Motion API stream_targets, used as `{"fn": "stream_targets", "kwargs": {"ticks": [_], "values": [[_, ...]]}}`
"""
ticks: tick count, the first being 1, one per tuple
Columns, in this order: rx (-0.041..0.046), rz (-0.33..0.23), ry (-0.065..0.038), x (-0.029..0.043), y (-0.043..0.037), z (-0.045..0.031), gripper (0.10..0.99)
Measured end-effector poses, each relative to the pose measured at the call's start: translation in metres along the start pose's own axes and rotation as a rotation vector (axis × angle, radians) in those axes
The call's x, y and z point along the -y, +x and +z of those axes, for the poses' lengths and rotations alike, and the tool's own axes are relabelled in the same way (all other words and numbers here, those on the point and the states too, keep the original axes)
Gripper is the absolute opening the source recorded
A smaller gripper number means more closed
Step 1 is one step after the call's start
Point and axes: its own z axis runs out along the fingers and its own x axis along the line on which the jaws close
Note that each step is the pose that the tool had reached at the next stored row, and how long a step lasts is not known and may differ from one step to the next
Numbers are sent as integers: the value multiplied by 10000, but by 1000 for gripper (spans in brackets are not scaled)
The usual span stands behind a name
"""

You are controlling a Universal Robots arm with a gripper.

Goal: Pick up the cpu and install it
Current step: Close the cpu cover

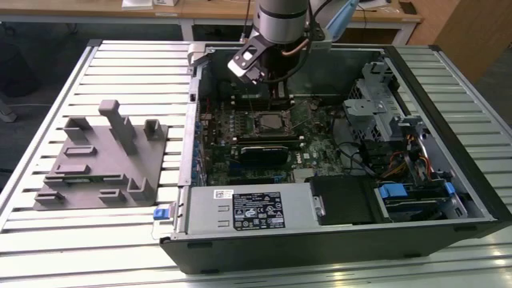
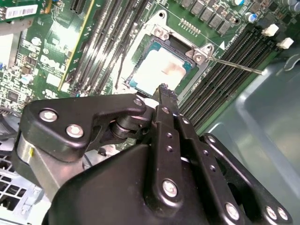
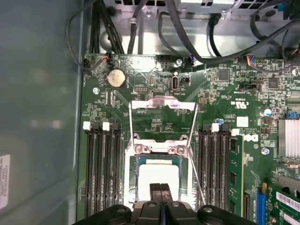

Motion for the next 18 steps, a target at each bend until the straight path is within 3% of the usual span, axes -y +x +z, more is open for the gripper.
{"fn": "stream_targets", "kwargs": {"ticks": [5,12,15,18], "values": [[2,0,1,0,-37,-23,106],[-1,-1,9,-14,-35,-256,106],[-18,1,96,-57,-35,-271,106],[-74,4,111,-99,-37,-271,106]]}}
